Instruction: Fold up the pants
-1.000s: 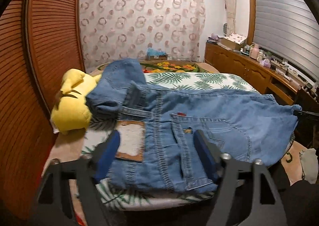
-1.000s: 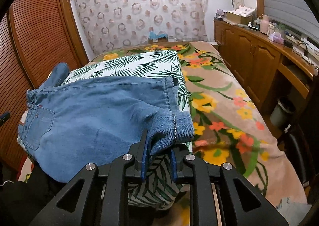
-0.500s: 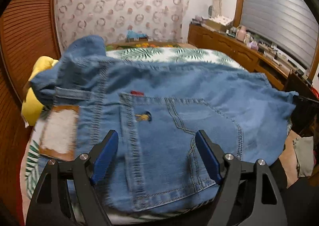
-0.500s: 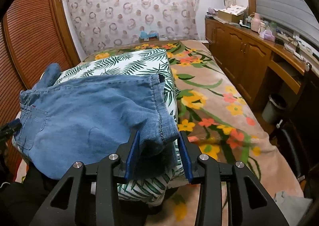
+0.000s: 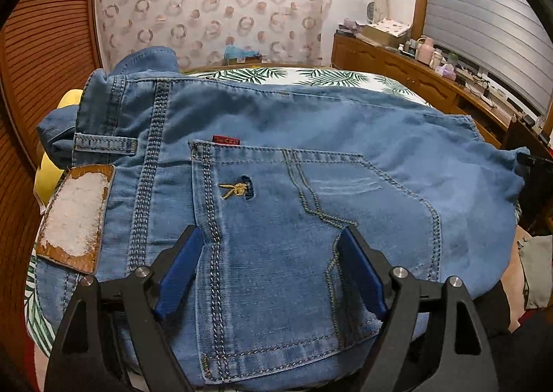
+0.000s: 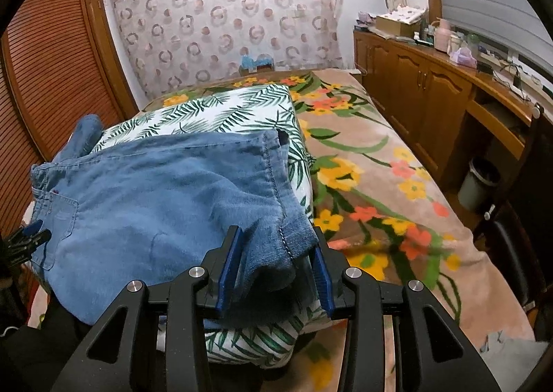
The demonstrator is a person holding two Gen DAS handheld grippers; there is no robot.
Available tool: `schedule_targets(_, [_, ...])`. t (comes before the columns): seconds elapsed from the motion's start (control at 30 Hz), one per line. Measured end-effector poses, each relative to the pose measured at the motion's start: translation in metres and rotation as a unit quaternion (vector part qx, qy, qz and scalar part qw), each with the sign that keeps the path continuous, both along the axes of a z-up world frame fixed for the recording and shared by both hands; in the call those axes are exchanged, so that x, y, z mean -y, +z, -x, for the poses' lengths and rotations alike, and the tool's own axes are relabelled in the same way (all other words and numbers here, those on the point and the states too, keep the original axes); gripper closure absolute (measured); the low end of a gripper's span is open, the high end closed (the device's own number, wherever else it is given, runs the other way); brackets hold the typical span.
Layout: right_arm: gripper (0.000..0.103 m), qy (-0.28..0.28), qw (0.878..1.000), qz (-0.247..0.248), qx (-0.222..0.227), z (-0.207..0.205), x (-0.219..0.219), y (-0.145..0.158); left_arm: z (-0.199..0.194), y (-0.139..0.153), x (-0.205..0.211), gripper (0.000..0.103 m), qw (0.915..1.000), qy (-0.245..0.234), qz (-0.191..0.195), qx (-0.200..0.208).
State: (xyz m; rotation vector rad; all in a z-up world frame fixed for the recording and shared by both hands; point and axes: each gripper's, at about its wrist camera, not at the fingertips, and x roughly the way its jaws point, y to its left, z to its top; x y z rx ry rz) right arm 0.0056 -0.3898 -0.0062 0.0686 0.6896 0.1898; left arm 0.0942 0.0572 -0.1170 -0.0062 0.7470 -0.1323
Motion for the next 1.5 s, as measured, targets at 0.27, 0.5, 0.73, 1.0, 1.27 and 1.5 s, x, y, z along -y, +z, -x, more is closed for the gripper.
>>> schedule_targets(0.27, [0.094, 0.040, 0.999, 0.009, 0.031, 0.005, -0.011, 0.016, -0.002, 0.001, -0.003, 0.021, 1.0000, -0.001, 0.002, -0.003])
schedule_targets(0.5, [0.096, 0.096, 0.992, 0.020, 0.074, 0.007, -0.046, 0.047, 0.000, 0.004, -0.007, 0.021, 0.9995, -0.002, 0.030, 0.001])
schedule_targets(0.73, [0.096, 0.182, 0.977, 0.019, 0.109, 0.008, -0.106, 0.075, 0.008, 0.016, -0.014, 0.021, 0.9995, 0.005, 0.028, 0.014])
schedule_targets(1.0, [0.096, 0.276, 0.953, 0.001, 0.121, -0.002, -0.174, 0.092, 0.020, 0.030, -0.026, 0.021, 0.9986, 0.020, 0.033, 0.036])
schedule_targets(1.27, [0.096, 0.332, 0.940, 0.022, 0.078, -0.030, -0.216, 0.070, 0.024, 0.027, -0.038, 0.021, 0.9984, 0.030, 0.033, 0.035])
schedule_targets(1.5, [0.067, 0.304, 0.950, 0.050, 0.043, -0.065, -0.221, 0.050, 0.021, 0.023, -0.038, 0.021, 0.9985, 0.029, 0.035, 0.029])
